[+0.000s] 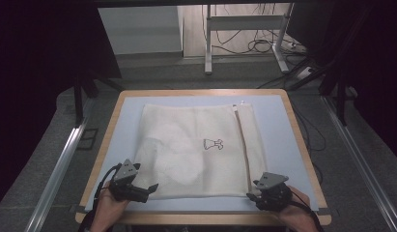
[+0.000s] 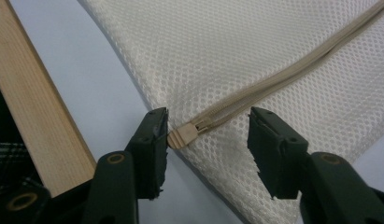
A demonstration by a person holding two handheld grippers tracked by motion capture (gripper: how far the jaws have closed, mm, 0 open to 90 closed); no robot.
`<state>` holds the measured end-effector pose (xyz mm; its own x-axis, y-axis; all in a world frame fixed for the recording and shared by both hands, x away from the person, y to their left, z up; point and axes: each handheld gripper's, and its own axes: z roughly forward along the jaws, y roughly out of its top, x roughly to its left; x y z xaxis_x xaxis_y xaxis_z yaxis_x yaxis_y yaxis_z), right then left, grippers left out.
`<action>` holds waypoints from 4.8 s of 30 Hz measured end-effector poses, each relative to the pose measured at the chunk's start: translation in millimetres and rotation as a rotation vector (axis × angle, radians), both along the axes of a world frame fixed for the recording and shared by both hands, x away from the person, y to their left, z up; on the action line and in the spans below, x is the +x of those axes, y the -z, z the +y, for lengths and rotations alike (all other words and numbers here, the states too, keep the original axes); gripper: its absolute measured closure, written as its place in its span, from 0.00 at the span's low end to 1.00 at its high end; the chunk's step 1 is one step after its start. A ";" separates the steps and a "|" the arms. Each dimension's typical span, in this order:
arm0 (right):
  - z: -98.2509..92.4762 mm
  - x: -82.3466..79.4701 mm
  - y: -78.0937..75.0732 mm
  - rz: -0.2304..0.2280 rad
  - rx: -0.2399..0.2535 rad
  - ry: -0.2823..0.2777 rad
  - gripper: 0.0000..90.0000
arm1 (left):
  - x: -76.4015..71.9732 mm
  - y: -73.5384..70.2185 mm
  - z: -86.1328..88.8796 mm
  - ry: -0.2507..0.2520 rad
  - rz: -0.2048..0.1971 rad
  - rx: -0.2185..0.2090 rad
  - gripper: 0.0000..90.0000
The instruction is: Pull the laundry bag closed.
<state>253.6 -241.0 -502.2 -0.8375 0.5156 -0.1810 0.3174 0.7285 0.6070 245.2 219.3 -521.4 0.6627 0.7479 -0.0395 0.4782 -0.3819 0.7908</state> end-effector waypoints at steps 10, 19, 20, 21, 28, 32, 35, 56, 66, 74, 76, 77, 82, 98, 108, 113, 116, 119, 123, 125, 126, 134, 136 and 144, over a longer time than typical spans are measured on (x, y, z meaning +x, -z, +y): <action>-3.0 0.6 -4.6 -0.009 0.030 0.000 0.70 | -0.2 0.0 -0.6 0.001 -0.001 0.004 0.00; 0.2 2.2 -3.4 -0.013 0.009 -0.004 0.81 | 0.1 0.1 -1.6 -0.001 0.005 0.004 0.00; 0.6 2.4 -3.2 -0.014 0.004 -0.006 0.82 | 0.1 0.1 -1.6 -0.001 0.005 0.004 0.00; 1.2 2.4 -2.7 -0.015 -0.001 -0.003 0.83 | 0.3 0.0 -1.9 -0.002 0.010 -0.001 0.00; 2.1 3.3 -2.7 -0.005 -0.007 -0.002 0.90 | 0.5 -0.8 -3.3 -0.001 0.020 -0.016 0.00; 3.1 3.0 -2.9 0.003 -0.011 -0.007 0.93 | 0.4 -1.6 -4.6 0.000 0.023 -0.019 0.00; 5.3 2.7 -3.2 0.010 -0.019 -0.016 0.95 | -0.4 -2.5 -9.8 0.000 0.025 0.000 0.01; -1.9 7.7 -4.3 0.068 0.044 -0.001 0.95 | 4.1 -10.8 -44.9 0.104 0.052 -0.015 0.01; -1.7 8.0 -4.1 0.072 0.037 0.002 0.95 | 11.0 -13.5 -62.5 0.122 0.034 0.024 0.09; -2.2 9.9 -3.9 0.082 0.041 0.011 0.94 | 14.0 -13.0 -81.3 0.160 -0.009 0.052 0.14; -2.3 10.0 -3.8 0.083 0.041 0.013 0.93 | 14.3 -13.8 -84.3 0.169 -0.016 0.041 0.16; -2.5 10.2 -3.9 0.085 0.044 0.017 0.93 | 14.4 -15.4 -86.5 0.181 -0.024 0.025 0.17; -2.7 10.8 -4.0 0.090 0.051 0.022 0.93 | 15.7 -18.5 -93.7 0.222 -0.035 -0.012 0.27; -2.2 11.0 -3.8 0.090 0.060 0.033 0.92 | 27.8 -17.0 -125.2 0.322 0.001 -0.072 0.53; -1.7 10.3 -3.5 0.070 0.040 0.023 0.91 | 29.1 -14.9 -148.5 0.396 0.000 -0.019 0.59; -1.6 10.2 -3.4 0.067 0.036 0.025 0.90 | 28.6 -14.4 -159.6 0.413 0.007 -0.028 0.66; -1.5 10.2 -3.4 0.066 0.034 0.025 0.90 | 30.6 -15.3 -163.6 0.425 0.016 -0.031 0.71; -1.4 10.0 -3.4 0.064 0.029 0.023 0.90 | 32.9 -14.6 -168.2 0.443 0.035 -0.040 0.75; -1.0 9.9 -3.4 0.066 0.029 0.025 0.91 | 35.0 -14.1 -174.8 0.468 0.043 -0.038 0.80; -0.8 9.9 -3.4 0.065 0.029 0.027 0.91 | 35.4 -14.2 -179.1 0.470 0.047 -0.053 0.81; -0.8 9.9 -3.4 0.065 0.029 0.027 0.91 | 35.4 -14.2 -179.1 0.470 0.047 -0.053 0.82; -1.0 9.8 -3.5 0.066 0.028 0.023 0.91 | 38.2 -11.8 -196.2 0.491 0.049 -0.044 0.88; -0.9 9.9 -3.4 0.065 0.028 0.023 0.91 | 38.4 -10.4 -199.6 0.503 0.057 -0.042 0.92; -1.1 9.6 -3.5 0.064 0.028 0.025 0.91 | 38.4 -9.5 -211.9 0.524 0.062 -0.047 1.00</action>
